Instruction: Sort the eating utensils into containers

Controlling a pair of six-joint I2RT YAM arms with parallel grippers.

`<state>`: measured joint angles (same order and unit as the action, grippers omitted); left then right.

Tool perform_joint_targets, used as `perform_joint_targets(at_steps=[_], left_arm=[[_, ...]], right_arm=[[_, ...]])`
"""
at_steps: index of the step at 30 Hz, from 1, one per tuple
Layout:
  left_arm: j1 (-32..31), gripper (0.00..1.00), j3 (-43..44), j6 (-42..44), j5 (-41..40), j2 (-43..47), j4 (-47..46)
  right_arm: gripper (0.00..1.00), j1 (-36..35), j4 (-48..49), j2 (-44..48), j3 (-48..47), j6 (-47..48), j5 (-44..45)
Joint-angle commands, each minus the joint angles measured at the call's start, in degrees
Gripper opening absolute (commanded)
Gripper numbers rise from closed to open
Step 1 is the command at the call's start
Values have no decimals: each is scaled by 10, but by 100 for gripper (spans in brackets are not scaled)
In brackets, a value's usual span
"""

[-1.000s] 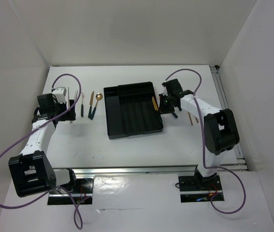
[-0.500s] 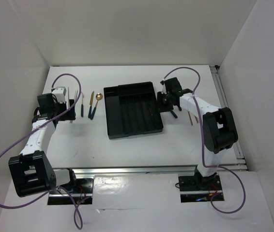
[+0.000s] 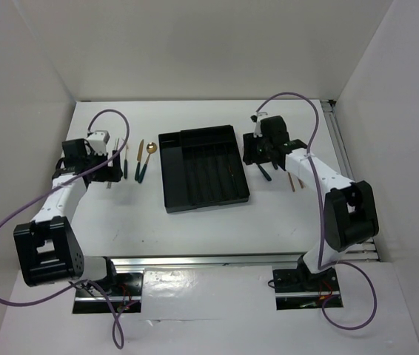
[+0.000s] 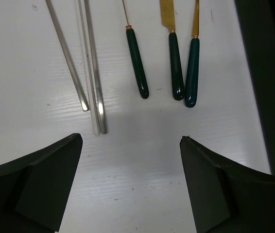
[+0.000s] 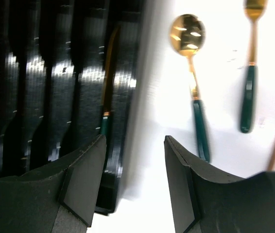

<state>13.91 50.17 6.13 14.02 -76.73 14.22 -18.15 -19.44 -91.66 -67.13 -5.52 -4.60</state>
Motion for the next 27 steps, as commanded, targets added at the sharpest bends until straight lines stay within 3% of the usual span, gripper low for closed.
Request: perform_joint_targets(at_steps=[1,5,6,11,20,27], left_arm=[[-32,94,31,21,11,-26,0],[-49,77,83,21,-1,-84,12],[-49,69,93,13,-1,-97,13],[-89,60,140,-10,-67,-162,18],[-143,58,186,-27,-142,-250,18],[-155,53,210,-45,-153,-289,23]], right_arm=[[59,24,32,26,6,26,22],[59,29,32,26,6,37,17],[59,29,32,31,6,37,17],[58,35,32,32,11,37,12],[57,40,32,32,11,37,6],[57,45,32,26,11,42,6]])
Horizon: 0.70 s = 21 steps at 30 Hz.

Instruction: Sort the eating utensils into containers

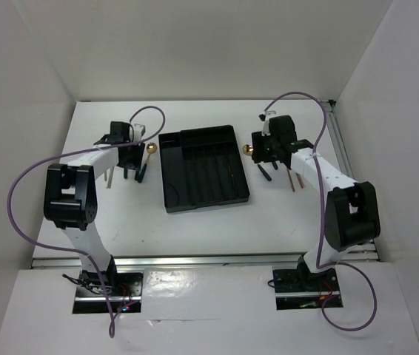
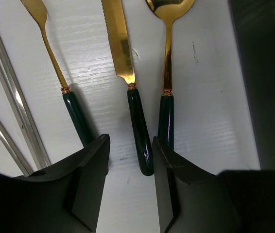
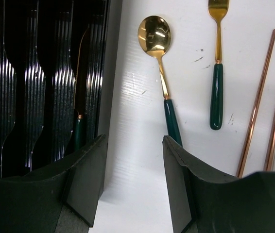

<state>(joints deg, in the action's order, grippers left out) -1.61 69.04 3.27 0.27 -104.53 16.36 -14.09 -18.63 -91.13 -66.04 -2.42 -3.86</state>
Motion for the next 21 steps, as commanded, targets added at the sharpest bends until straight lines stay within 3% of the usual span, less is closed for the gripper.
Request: perform_joint_targets(at_steps=[1,10,21], left_arm=[[0,53,27,-17,-15,-11,2],[0,46,51,-23,-20,-48,2],[0,46,73,-23,-9,-88,7]], right_arm=[[57,5,24,21,0,11,-1],[57,20,18,10,-10,11,-13],[56,37,13,-5,-21,11,-13]])
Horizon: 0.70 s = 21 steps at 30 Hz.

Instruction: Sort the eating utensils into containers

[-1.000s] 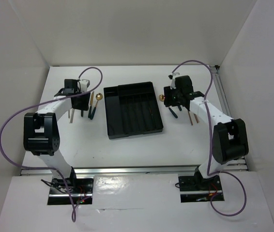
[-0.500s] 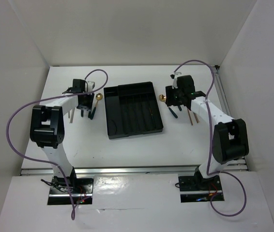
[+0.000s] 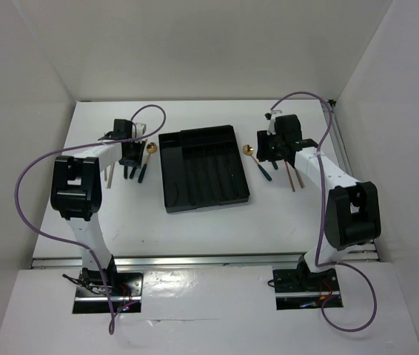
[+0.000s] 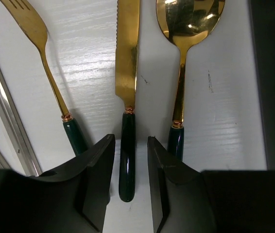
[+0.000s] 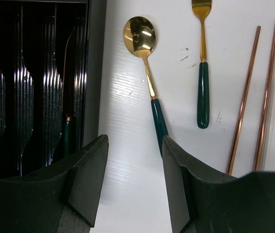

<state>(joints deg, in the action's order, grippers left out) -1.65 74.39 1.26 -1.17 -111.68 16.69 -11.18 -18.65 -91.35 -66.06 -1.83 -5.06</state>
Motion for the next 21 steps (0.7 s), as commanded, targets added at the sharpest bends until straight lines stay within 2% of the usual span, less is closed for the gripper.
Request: perform_joint_targets(at_steps=[1,4,10,17,21], left_arm=[[1,44,19,-3,6,-22,4],[1,34,24,-3,6,-29,9],[1,1,19,-3,6,-24,14],[1,0,24,-27,-8,59,30],[6,0,18,-64,-22,152,24]], right_arm=[[56,8,13,-3,-21,5,-6],[56,8,13,-3,-21,5,-7],[54,19,19,-8,-15,10,-1],[54,19,19,-2,-10,10,-1],[54,19,19,10,1,16,4]])
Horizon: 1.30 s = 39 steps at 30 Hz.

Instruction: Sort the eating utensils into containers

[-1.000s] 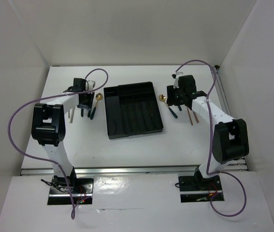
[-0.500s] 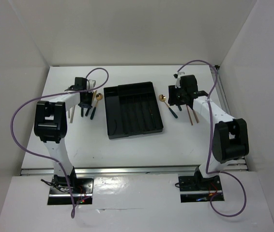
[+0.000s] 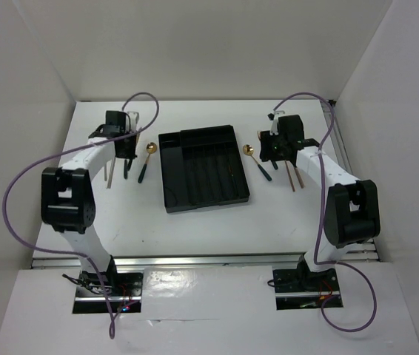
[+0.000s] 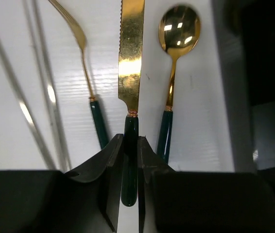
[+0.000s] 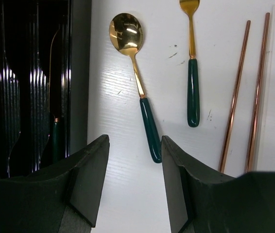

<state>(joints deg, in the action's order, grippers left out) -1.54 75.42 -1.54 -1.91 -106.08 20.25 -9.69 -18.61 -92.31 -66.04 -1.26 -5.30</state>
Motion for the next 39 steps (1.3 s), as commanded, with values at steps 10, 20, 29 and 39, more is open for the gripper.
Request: perform_joint_targets(at_steps=[10,20,29,39], left_arm=[[-51,0,47,-236,86,210,83],[-137,0,84,-370,175,179,29],[-226,0,175,-465,184,80,75],[-281,0,123,-526,149,87,52]], right_arm=[[51,9,13,42,16,-1,6],[48,4,-11,49,64,5,-20],[48,4,-11,60,72,5,-20],[48,4,-5,98,90,10,-15]])
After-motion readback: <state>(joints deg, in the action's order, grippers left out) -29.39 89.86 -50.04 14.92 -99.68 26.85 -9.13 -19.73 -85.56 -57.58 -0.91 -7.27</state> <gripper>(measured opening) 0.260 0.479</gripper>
